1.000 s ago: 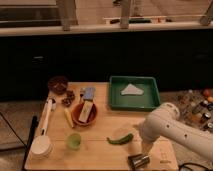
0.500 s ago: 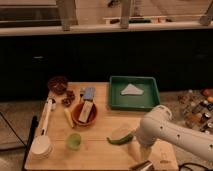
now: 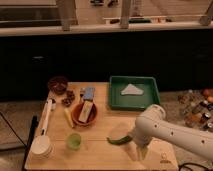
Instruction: Place pepper in tray
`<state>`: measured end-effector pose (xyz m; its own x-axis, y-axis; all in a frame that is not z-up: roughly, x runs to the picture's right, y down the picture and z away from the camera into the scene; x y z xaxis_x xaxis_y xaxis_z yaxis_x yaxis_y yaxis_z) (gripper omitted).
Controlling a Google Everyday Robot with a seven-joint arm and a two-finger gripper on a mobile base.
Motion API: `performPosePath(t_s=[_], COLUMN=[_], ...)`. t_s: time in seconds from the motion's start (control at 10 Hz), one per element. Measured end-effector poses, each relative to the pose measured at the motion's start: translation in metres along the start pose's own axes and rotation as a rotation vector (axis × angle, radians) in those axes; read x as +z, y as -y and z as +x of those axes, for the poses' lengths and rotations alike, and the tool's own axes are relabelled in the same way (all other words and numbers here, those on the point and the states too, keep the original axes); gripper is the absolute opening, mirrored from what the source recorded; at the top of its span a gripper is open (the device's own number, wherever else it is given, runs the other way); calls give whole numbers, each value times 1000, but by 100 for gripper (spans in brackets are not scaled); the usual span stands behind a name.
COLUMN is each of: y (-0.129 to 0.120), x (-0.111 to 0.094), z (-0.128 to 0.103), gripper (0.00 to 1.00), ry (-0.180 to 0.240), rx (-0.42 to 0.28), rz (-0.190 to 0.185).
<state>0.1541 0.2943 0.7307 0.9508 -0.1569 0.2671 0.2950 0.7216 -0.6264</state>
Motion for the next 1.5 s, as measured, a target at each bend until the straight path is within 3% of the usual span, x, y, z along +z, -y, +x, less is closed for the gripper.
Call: performPosePath(t_s=[0.6,1.4,1.5], y=[27,39,40], x=[1,17,22], z=[-11,-4,-3], gripper=[80,80,73], ry=[5,36,37], rx=[-12,21,21], rz=[13,36,32])
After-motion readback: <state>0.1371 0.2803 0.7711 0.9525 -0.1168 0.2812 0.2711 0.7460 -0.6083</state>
